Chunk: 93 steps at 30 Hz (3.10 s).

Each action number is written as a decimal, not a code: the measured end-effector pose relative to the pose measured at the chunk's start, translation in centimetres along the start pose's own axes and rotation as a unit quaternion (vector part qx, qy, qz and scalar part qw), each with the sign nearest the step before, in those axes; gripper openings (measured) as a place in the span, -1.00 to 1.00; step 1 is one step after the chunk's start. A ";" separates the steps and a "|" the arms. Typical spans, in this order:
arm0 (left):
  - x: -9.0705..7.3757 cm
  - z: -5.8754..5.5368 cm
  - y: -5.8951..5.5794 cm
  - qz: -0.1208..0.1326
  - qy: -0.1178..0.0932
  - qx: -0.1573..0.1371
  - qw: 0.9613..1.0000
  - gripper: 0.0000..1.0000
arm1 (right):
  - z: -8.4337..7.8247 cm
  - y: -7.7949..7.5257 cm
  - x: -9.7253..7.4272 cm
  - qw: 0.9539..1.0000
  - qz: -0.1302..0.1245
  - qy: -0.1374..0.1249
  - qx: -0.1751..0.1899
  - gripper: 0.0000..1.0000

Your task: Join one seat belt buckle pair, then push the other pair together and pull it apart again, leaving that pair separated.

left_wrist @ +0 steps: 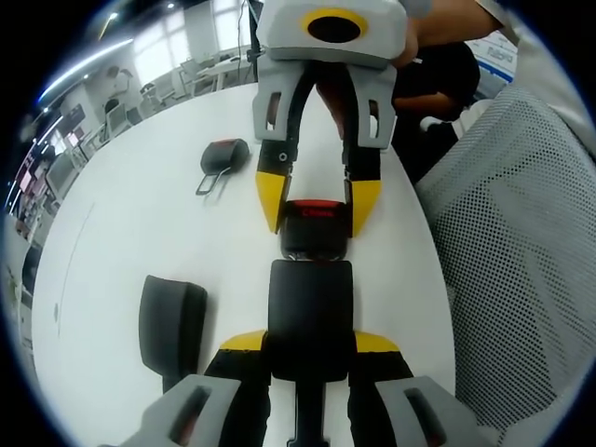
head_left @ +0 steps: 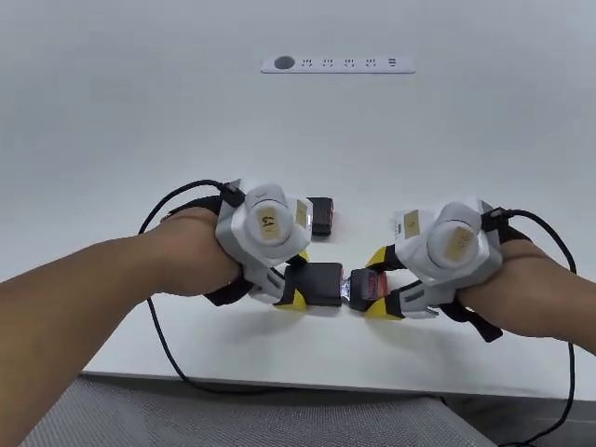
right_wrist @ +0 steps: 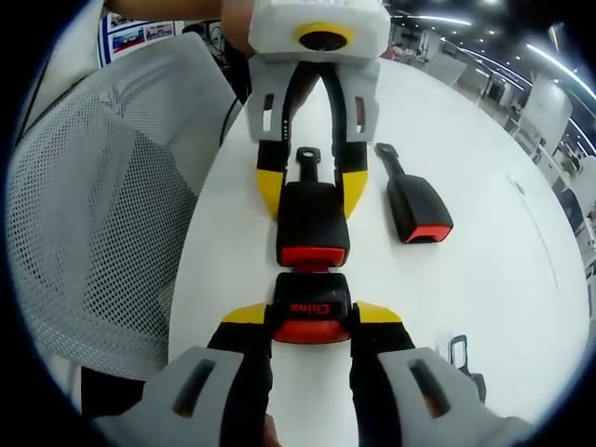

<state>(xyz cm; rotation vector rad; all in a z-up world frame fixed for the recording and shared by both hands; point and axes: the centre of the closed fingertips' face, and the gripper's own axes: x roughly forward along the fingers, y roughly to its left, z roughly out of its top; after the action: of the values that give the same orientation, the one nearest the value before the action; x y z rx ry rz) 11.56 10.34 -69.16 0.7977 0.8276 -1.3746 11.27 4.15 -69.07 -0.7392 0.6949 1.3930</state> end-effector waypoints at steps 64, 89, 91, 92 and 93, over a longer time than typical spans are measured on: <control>-4.3 0.7 8.7 0.078 -0.051 -0.055 0.994 -0.10 | -1.0 -7.9 -4.9 0.998 -0.063 -0.008 0.019 -0.28; -2.2 -1.2 11.4 0.042 -0.026 -0.039 0.998 -0.14 | -8.5 -11.4 -6.3 0.997 -0.062 0.039 0.037 -0.34; -2.1 -1.3 11.4 0.040 -0.027 -0.033 0.998 -0.20 | -8.9 -11.7 -5.9 0.997 -0.058 0.038 0.042 -0.33; -2.0 -1.5 11.5 0.040 -0.023 -0.033 0.998 -0.21 | -8.9 -11.7 -5.9 0.997 -0.056 0.038 0.043 -0.33; -2.0 -1.6 11.5 0.040 -0.019 -0.030 0.999 -0.22 | -9.0 -11.7 -5.8 0.997 -0.054 0.039 0.042 -0.32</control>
<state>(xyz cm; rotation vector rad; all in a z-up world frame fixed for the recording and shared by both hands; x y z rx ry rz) 22.97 13.18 -68.17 0.7487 0.7965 -1.2852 22.57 -6.92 -69.27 -0.7565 0.7593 1.2342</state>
